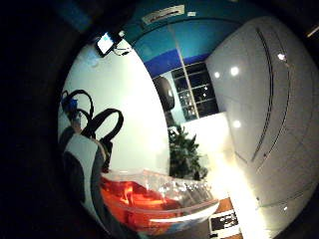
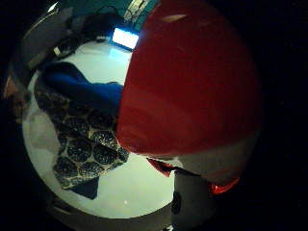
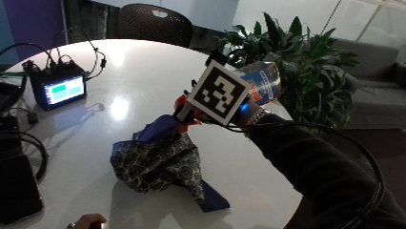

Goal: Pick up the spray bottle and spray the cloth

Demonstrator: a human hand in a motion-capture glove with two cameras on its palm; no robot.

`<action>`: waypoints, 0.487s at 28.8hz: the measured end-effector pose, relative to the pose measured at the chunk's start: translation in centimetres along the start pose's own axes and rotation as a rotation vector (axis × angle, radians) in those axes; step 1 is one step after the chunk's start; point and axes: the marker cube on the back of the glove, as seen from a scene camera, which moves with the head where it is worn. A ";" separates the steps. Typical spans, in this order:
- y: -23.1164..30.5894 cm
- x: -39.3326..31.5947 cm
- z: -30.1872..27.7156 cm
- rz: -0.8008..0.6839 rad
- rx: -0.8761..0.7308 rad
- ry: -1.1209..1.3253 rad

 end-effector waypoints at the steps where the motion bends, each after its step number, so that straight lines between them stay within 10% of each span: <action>1: 0.1 -0.5 0.1 -0.010 -0.006 -0.003; 14: 1.5 -1.3 0.4 0.036 -0.062 -0.059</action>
